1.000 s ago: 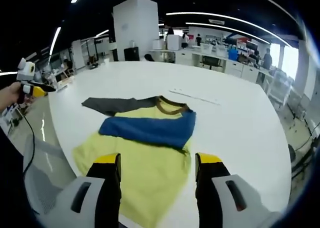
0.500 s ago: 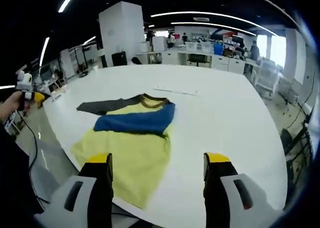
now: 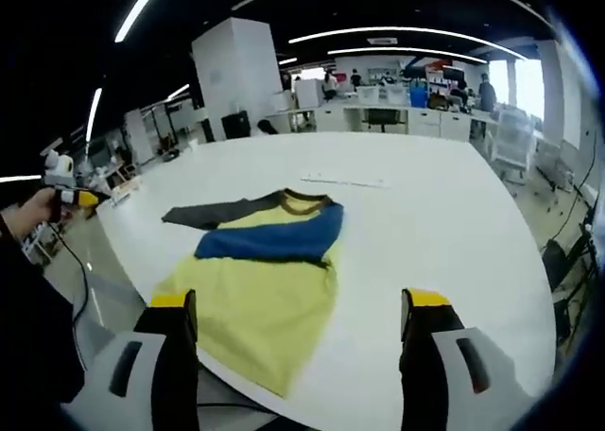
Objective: Fold the garment on the visible template until the final outline fits inside the template.
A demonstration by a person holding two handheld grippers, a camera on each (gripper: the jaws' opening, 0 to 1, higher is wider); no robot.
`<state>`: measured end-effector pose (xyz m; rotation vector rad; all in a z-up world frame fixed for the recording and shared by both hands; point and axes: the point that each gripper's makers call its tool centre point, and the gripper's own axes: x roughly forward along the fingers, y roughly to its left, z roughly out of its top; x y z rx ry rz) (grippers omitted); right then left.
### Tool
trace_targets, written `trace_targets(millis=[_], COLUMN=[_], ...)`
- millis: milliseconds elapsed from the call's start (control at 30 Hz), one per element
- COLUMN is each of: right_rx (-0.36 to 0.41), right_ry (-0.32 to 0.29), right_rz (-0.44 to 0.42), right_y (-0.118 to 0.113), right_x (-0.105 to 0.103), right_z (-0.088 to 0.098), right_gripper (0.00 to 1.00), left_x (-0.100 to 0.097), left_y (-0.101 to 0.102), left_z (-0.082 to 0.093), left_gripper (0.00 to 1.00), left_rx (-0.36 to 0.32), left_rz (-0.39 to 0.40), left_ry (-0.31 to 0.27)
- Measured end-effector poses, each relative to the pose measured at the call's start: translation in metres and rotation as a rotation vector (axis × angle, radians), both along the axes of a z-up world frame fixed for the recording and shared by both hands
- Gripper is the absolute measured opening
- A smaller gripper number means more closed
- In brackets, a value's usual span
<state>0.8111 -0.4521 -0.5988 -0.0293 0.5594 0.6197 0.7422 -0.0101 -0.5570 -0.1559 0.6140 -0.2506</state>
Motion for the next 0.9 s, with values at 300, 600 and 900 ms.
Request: trace_targets(millis=[300, 600, 900], right_rx=[-0.021, -0.023, -0.021], right_ry=[-0.009, 0.005, 0.016], right_rz=[0.072, 0.067, 0.039], right_y=[0.003, 0.006, 0.002], right_x=[-0.007, -0.008, -0.009], right_z=[0.003, -0.002, -0.008], right_gripper=[1.00, 1.00, 1.00], left_x=[-0.005, -0.007, -0.002], left_y=[-0.003, -0.005, -0.009], left_z=[0.002, -0.002, -0.014], left_gripper=[0.83, 0.93, 1.00], left_rx=[0.006, 0.016, 0.081], left_rz=[-0.015, -0.040, -0.134], left_ry=[0.007, 0.025, 0.062])
